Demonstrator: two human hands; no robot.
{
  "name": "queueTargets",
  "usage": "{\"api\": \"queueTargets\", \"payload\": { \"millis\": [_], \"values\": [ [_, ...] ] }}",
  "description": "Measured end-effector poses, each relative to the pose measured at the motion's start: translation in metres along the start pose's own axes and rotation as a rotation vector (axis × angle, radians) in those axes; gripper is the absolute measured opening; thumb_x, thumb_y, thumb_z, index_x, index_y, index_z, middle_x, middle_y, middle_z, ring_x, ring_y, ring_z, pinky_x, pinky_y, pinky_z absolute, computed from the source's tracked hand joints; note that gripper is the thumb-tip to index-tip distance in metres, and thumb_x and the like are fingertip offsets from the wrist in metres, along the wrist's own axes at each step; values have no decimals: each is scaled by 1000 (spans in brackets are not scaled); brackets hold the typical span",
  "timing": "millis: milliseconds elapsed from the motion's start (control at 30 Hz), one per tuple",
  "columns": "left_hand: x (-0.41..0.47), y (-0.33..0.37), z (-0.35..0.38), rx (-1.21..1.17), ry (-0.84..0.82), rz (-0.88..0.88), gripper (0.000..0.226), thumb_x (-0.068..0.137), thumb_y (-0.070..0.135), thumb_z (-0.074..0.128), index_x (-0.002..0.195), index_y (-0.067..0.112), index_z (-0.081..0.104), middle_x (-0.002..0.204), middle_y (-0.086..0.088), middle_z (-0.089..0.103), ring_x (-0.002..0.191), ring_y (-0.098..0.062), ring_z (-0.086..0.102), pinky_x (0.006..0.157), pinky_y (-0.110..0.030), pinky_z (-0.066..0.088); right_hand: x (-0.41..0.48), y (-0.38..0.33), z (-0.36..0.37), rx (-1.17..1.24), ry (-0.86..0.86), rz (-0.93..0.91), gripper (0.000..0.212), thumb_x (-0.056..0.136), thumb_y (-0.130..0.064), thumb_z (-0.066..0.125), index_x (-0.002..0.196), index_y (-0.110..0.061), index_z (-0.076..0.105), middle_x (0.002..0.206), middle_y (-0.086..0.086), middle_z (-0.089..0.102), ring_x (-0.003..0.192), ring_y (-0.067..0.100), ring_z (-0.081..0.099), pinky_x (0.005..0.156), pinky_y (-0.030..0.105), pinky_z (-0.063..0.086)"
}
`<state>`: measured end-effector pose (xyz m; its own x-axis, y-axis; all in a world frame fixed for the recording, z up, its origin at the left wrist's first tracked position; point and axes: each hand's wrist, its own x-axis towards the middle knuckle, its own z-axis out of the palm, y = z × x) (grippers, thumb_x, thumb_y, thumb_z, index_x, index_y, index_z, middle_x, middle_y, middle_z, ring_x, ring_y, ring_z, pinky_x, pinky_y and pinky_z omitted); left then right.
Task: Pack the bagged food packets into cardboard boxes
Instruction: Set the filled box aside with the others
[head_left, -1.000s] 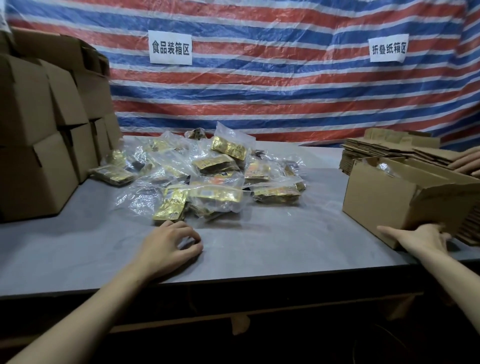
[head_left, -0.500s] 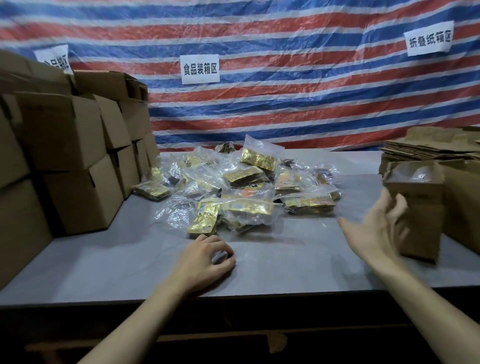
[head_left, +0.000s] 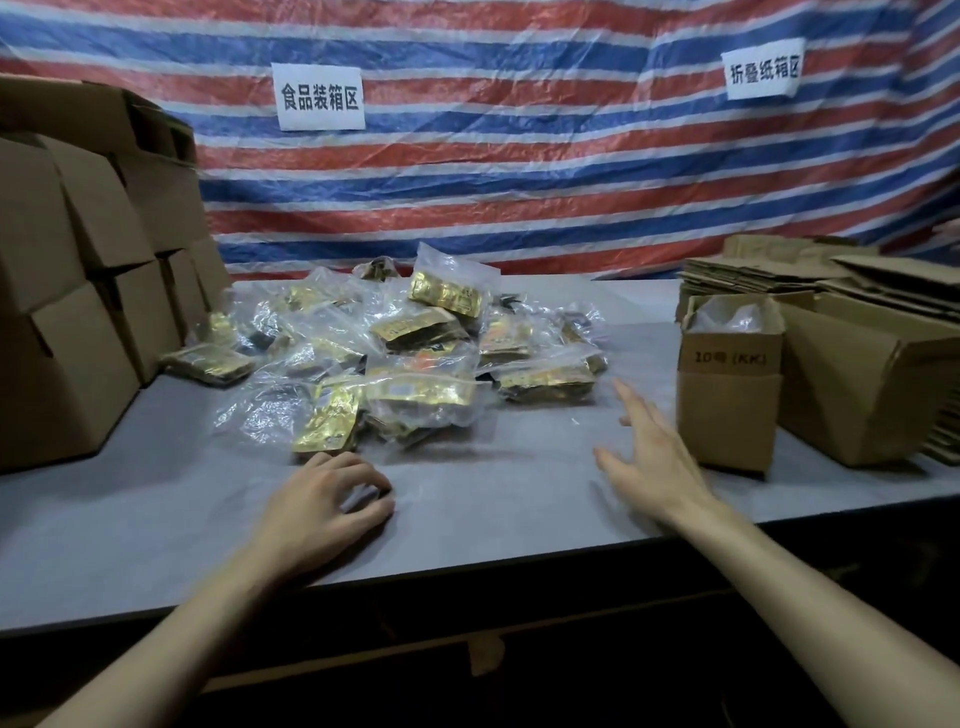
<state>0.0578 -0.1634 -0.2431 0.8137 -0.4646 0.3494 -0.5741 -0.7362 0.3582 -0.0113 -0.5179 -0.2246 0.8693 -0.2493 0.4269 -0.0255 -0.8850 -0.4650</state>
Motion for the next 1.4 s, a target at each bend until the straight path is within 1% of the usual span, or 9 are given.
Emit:
{"api": "queueTargets", "payload": {
  "millis": [167, 567, 667, 767, 933, 1067, 1133, 1233, 1400],
  "values": [
    [-1, 0, -2, -3, -9, 11, 68, 71, 76, 34, 103, 32, 75, 110, 18, 64, 103, -13, 54, 91, -37, 47, 8, 16, -15, 146, 15, 438, 86, 94, -28, 64, 160, -10, 12, 157, 21, 38, 140, 38, 43, 112, 42, 37],
    [1, -2, 2, 18, -10, 4, 54, 79, 70, 45, 103, 33, 75, 109, 18, 65, 101, -13, 53, 92, -35, 46, 12, 68, -46, 99, 44, 639, 90, 94, -28, 65, 161, -18, 7, 160, 15, 35, 143, 40, 37, 111, 46, 35],
    [1, -3, 5, 33, 3, 19, 24, 92, 51, 65, 105, 33, 74, 112, 17, 65, 103, -12, 53, 92, -34, 46, 24, 69, -49, 114, 56, 616, 90, 93, -26, 67, 162, -19, 10, 160, 14, 36, 144, 40, 36, 114, 47, 33],
    [-1, 0, 5, 43, 32, 26, 21, 94, 45, 66, 107, 32, 73, 109, 15, 65, 102, -11, 55, 89, -32, 46, 36, 53, -48, 129, 97, 594, 81, 92, -24, 68, 158, -13, 23, 153, 17, 43, 135, 41, 45, 107, 46, 39],
    [-4, 6, -7, -153, 206, -94, 6, 90, 29, 72, 86, 25, 76, 80, 16, 67, 82, -6, 62, 72, -23, 45, 49, -18, -26, 315, -42, 319, 22, 91, -12, 70, 113, -7, 67, 113, 16, 69, 95, 26, 60, 86, 35, 45],
    [-10, 8, -49, -175, 314, -104, 40, 86, 52, 59, 70, 18, 72, 68, 12, 70, 67, -3, 62, 65, -27, 49, 45, -97, -3, 448, -216, 51, 8, 87, -9, 75, 85, -15, 71, 85, 7, 74, 81, 23, 66, 67, 30, 46],
    [-14, 4, -83, -26, 374, -100, 49, 87, 59, 49, 74, 18, 74, 73, 11, 72, 71, -6, 63, 69, -31, 47, 41, -133, 5, 500, -275, -46, 8, 86, -8, 76, 84, -14, 71, 83, 7, 74, 80, 25, 68, 67, 32, 49],
    [-17, -12, -142, 264, 461, -102, 27, 91, 50, 60, 97, 27, 74, 102, 12, 68, 95, -11, 59, 83, -33, 37, 34, -176, 12, 583, -335, -152, 12, 85, -5, 75, 80, -13, 69, 87, 10, 74, 88, 32, 70, 77, 40, 54],
    [-5, -56, -247, 724, 576, -301, 51, 89, 35, 66, 136, 20, 56, 139, -8, 54, 126, -31, 49, 105, -45, 35, 21, -218, 21, 694, -413, -246, 12, 85, -3, 75, 82, -11, 67, 95, 12, 75, 89, 27, 72, 84, 46, 57]
  ]
}}
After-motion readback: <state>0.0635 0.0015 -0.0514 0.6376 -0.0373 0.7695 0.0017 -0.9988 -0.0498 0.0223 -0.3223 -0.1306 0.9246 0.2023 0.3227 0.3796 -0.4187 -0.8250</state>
